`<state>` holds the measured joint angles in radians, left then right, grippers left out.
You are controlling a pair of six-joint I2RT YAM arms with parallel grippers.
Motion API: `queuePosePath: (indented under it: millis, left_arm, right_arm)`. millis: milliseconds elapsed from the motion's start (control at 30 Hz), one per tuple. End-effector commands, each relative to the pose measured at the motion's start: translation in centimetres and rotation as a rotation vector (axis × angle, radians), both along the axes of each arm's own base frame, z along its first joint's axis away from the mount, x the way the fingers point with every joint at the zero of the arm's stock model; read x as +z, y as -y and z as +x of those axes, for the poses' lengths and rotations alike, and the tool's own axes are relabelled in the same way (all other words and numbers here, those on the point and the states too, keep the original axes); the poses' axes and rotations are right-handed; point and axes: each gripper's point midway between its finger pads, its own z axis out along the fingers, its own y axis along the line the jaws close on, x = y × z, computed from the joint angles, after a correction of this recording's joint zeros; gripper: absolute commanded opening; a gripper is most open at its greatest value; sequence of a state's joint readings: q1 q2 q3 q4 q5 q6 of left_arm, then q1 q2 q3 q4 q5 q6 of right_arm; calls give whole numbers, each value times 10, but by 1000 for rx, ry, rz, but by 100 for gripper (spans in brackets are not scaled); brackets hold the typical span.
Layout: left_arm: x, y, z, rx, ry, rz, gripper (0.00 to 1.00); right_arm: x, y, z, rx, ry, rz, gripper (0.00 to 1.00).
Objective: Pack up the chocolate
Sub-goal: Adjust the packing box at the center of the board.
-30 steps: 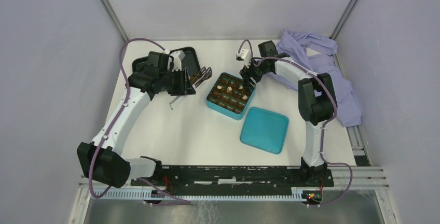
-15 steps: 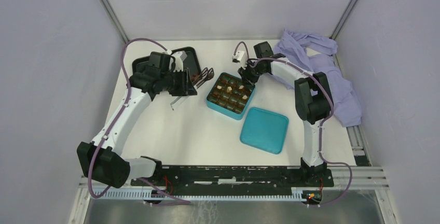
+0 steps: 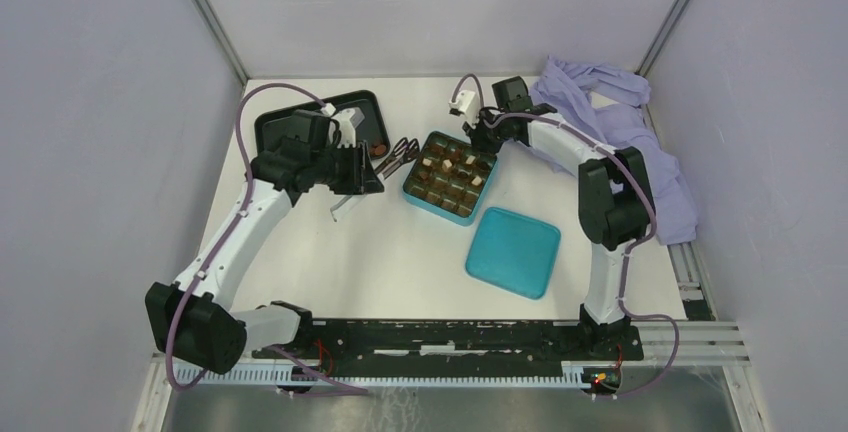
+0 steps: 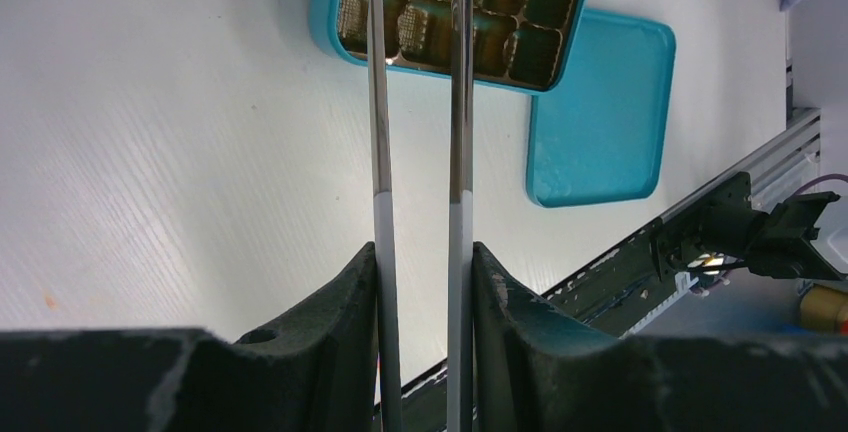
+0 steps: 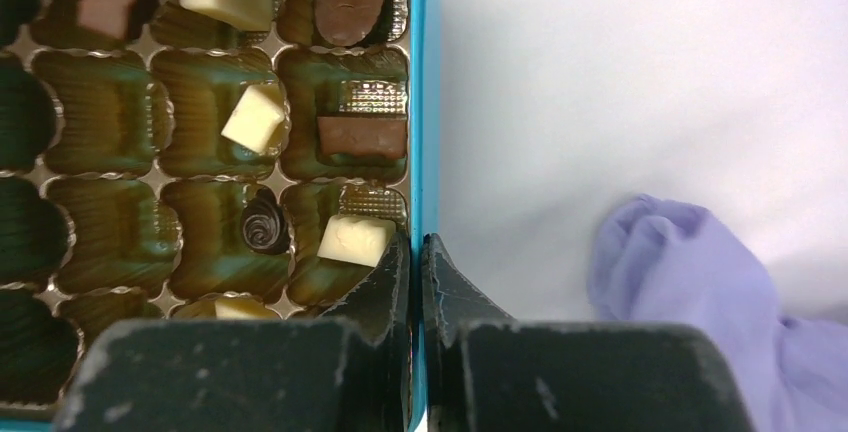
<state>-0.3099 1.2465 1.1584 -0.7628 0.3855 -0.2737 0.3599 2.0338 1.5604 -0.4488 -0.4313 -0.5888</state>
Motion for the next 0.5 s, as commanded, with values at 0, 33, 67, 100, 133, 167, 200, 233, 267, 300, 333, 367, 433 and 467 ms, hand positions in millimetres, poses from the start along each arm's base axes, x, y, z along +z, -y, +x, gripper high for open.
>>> queuePosePath:
  millis: [0, 33, 67, 100, 133, 167, 200, 233, 267, 300, 333, 367, 433, 467]
  left_arm:
    - [29, 13, 2, -24, 114, -103, 2]
    - [29, 13, 1, -28, 121, -106, 2]
    - [30, 14, 1, -32, 128, -110, 2]
    - [30, 14, 0, -36, 135, -111, 2]
    - [30, 14, 0, -36, 141, -113, 2]
    - [30, 14, 0, -39, 148, -114, 2]
    - [31, 15, 0, -43, 154, -115, 2]
    - [31, 14, 0, -42, 159, -115, 2]
    - [31, 15, 0, -45, 159, -116, 2]
    - [31, 15, 0, -49, 161, -116, 2]
    - [31, 16, 0, -51, 160, -117, 2]
    - [31, 16, -1, -55, 160, -118, 2]
    - [30, 18, -2, -63, 157, -121, 2]
    - [28, 19, -3, -65, 153, -122, 2]
  right_arm:
    - [80, 4, 19, -60, 234, 59, 0]
    - [86, 5, 18, -67, 253, 60, 0]
    - [90, 6, 17, -72, 266, 59, 0]
    - [96, 7, 16, -77, 285, 58, 0]
    - [99, 8, 14, -81, 299, 55, 0]
    - [101, 9, 13, -86, 310, 48, 0]
    - [103, 10, 12, -91, 321, 42, 0]
    - [103, 10, 10, -93, 328, 35, 0]
    - [103, 10, 9, -96, 333, 30, 0]
    - [103, 11, 8, -97, 333, 28, 0]
    - [101, 11, 7, -99, 328, 28, 0]
    - [100, 11, 7, -102, 326, 30, 0]
    - [98, 10, 4, -103, 314, 39, 0]
    - [96, 9, 3, -102, 308, 50, 0]
